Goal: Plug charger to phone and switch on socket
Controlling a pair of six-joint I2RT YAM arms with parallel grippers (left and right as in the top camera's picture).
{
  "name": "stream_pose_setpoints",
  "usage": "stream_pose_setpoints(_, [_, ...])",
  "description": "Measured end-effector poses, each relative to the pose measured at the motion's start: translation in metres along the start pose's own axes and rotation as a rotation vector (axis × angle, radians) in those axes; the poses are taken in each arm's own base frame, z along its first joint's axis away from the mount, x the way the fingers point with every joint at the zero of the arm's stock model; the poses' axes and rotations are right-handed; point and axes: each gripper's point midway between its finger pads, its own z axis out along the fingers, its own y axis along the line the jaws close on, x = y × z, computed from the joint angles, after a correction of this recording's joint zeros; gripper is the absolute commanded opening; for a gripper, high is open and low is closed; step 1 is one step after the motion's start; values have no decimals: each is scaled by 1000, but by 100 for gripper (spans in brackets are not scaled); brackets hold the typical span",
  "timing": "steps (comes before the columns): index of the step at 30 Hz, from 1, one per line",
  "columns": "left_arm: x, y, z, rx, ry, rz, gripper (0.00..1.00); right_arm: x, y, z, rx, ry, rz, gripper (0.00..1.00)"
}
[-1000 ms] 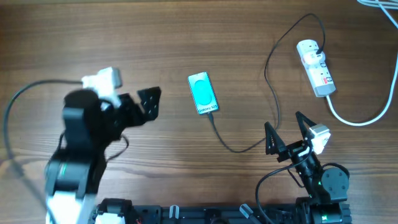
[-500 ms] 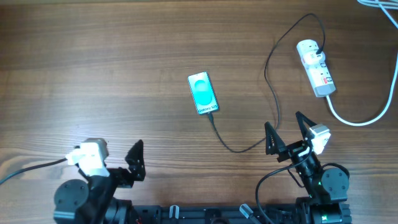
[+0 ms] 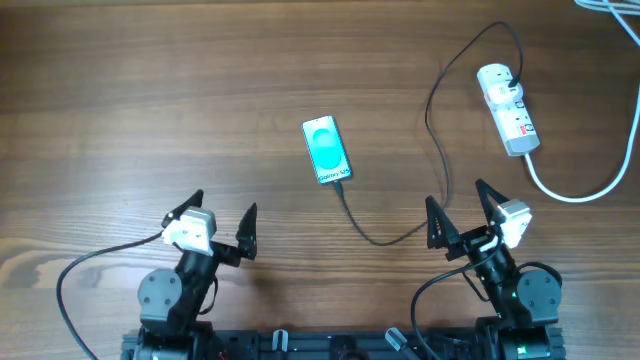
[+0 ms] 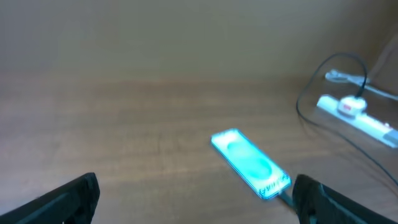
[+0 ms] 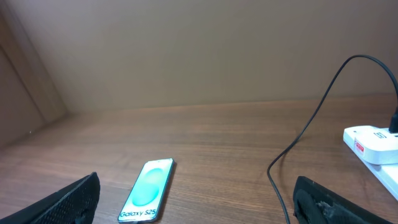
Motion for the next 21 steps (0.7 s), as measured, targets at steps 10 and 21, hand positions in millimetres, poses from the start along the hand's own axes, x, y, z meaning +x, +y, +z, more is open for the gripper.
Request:
stream_pose_setpoints(10, [-2,3,4,-2,-56,57,100,0,0,0,0,0,0,100])
stream_pose_setpoints(21, [-2,3,4,-3,-56,57,100,0,0,0,0,0,0,100])
